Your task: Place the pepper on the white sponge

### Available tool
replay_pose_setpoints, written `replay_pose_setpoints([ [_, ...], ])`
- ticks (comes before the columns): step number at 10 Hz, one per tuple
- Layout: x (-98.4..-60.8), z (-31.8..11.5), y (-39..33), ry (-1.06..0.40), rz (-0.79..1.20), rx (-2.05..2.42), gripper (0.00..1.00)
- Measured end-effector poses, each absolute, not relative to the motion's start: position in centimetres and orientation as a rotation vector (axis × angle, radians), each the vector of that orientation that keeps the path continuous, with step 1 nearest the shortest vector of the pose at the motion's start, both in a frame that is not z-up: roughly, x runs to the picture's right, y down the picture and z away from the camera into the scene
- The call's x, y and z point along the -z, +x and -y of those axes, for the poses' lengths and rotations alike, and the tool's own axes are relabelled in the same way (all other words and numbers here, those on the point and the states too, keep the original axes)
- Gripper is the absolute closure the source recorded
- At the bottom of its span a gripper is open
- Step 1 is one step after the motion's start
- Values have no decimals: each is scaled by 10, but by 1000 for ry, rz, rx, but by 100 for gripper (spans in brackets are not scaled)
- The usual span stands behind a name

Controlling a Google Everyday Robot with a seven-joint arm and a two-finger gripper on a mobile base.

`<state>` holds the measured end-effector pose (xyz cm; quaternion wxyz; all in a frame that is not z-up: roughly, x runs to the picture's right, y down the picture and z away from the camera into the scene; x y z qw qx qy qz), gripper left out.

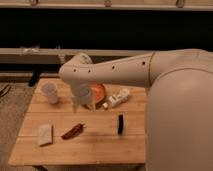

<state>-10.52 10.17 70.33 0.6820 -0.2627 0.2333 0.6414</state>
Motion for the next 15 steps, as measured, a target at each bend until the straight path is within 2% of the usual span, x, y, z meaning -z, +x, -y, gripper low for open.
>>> replay_pose_setpoints([
  [6, -704, -113, -120, -601, -477, -1382, 35],
  [8, -700, -134, -147, -657, -357, -1210, 35],
  [11, -704, -144, -162, -694, -212, -929, 35],
  [15, -728, -165, -164, -713, -147, -636, 35],
])
